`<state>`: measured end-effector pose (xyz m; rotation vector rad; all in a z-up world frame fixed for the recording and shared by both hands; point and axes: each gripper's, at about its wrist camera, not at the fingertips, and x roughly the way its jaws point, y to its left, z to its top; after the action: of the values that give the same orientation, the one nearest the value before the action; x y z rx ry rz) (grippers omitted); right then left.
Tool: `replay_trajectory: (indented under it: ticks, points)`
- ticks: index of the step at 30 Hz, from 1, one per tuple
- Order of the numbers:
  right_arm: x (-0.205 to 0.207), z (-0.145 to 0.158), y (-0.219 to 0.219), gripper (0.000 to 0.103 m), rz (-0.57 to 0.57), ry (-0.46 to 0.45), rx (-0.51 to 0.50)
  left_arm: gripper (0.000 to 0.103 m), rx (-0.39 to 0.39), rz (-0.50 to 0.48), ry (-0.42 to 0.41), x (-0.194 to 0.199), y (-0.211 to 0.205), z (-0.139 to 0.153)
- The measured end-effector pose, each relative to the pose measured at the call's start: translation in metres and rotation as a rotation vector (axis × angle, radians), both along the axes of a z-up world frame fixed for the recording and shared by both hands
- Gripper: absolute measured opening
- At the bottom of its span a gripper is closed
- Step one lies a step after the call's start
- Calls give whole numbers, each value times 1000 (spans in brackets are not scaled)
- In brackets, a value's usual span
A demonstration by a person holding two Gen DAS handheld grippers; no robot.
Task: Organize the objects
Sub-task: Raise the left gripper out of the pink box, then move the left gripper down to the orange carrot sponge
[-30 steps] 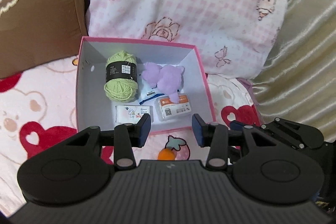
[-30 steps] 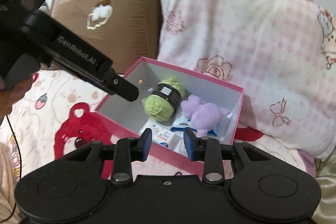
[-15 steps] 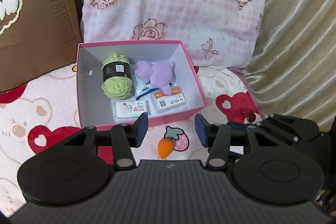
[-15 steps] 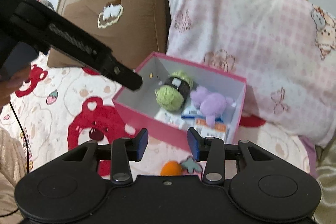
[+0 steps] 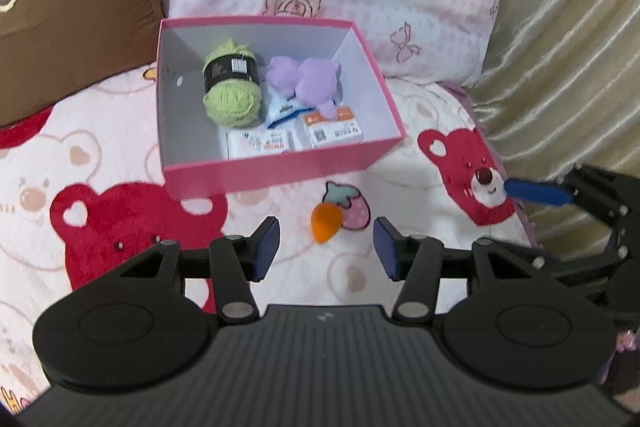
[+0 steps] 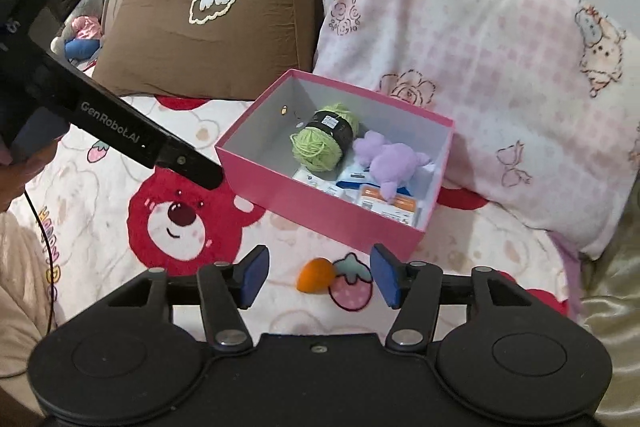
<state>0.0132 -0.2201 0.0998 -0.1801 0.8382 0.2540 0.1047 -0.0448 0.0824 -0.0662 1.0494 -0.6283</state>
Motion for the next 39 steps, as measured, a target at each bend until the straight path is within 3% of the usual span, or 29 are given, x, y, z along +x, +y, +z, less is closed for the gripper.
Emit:
replay_trajectory:
  ticks: [8,11,13,15,20,25,28,33,37,39]
  points:
    - [-17,0,-8,76,-7,-10,-18,59,-35,-20,-18,-32,17,2]
    - [-19,-9,-10,82,-12,6,1,63,-22,-26,-15,-33,14,-9]
    - [-19,-15,-11,84,-20,15,20,72,1,-51,1,-32,8,-21]
    - [-16,-24,-11,90,-49,9,4,72,3,-44,28,-27,6,-34]
    - [-9,-45,-16,90,-96,5,-55,79,5,-17,72,-16,1,-63]
    - [1,-71,-24,90,-81,35,9,84,-57,-47,115,-22,-3,-90]
    - [4,-98,-23,90,-69,59,19,86,-65,-36,99,-27,-6,-105]
    - [7,-138,-17,90,-70,76,93,87,-40,-46,7,-29,-12,-124]
    - [9,-158,-1,90,5,88,51,87,-155,-13,14,-21,-8,-139]
    - [11,-166,5,90,20,82,39,87,-165,13,14,-17,-8,-146]
